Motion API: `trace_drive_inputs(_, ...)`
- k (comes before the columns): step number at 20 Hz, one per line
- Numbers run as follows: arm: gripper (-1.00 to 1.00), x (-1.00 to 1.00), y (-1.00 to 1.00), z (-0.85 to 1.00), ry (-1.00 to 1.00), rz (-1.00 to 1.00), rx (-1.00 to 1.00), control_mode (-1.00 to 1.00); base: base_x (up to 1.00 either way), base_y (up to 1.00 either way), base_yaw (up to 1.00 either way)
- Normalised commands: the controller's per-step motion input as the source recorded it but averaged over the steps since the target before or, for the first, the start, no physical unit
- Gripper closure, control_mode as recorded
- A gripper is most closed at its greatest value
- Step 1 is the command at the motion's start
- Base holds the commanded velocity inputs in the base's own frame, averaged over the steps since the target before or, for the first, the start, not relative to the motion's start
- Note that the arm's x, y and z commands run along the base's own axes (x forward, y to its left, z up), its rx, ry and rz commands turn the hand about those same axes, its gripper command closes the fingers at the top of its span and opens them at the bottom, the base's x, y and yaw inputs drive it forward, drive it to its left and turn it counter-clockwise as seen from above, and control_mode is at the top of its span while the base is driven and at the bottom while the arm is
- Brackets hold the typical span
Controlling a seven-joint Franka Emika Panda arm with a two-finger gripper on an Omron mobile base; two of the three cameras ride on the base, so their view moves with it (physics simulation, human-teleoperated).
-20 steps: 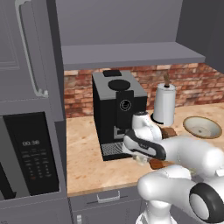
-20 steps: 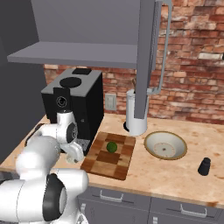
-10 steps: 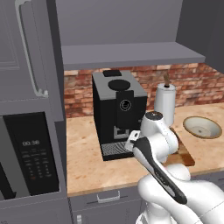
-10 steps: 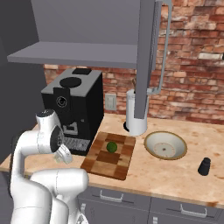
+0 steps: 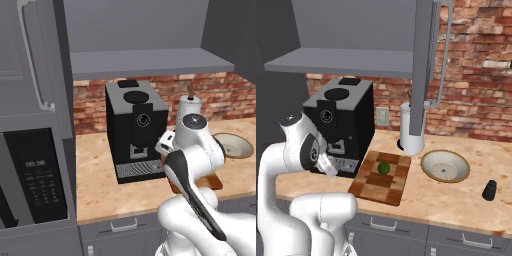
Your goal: Open the cabinet. Place the bowl and condiment on the counter. Then place the lime and garlic on the cutting board.
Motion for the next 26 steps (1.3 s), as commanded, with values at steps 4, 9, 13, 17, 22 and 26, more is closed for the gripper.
trace_drive_inputs(4, 1.0, 0.0, -0.7, 0.16, -0.28, -0.03, 0.01, -1.0, 0.0, 0.0, 0.0)
trace_drive_inputs(9, 1.0, -0.06, -0.9, -0.2, -0.15, 0.01, 0.03, -1.0, 0.0, 0.0, 0.0)
trace_drive_inputs(13, 1.0, -0.03, -0.43, -0.29, 0.0, 0.02, 0.05, -1.0, 0.0, 0.0, 0.0)
trace_drive_inputs(17, 1.0, 0.11, 0.04, -0.39, 0.13, 0.1, 0.0, -1.0, 0.0, 0.0, 0.0)
trace_drive_inputs(22, 1.0, 0.29, 0.08, -0.39, 0.05, 0.21, 0.0, -1.0, 0.0, 0.0, 0.0)
trace_drive_inputs(26, 1.0, 0.13, -0.16, -0.24, 0.05, 0.29, 0.0, -1.0, 0.0, 0.0, 0.0)
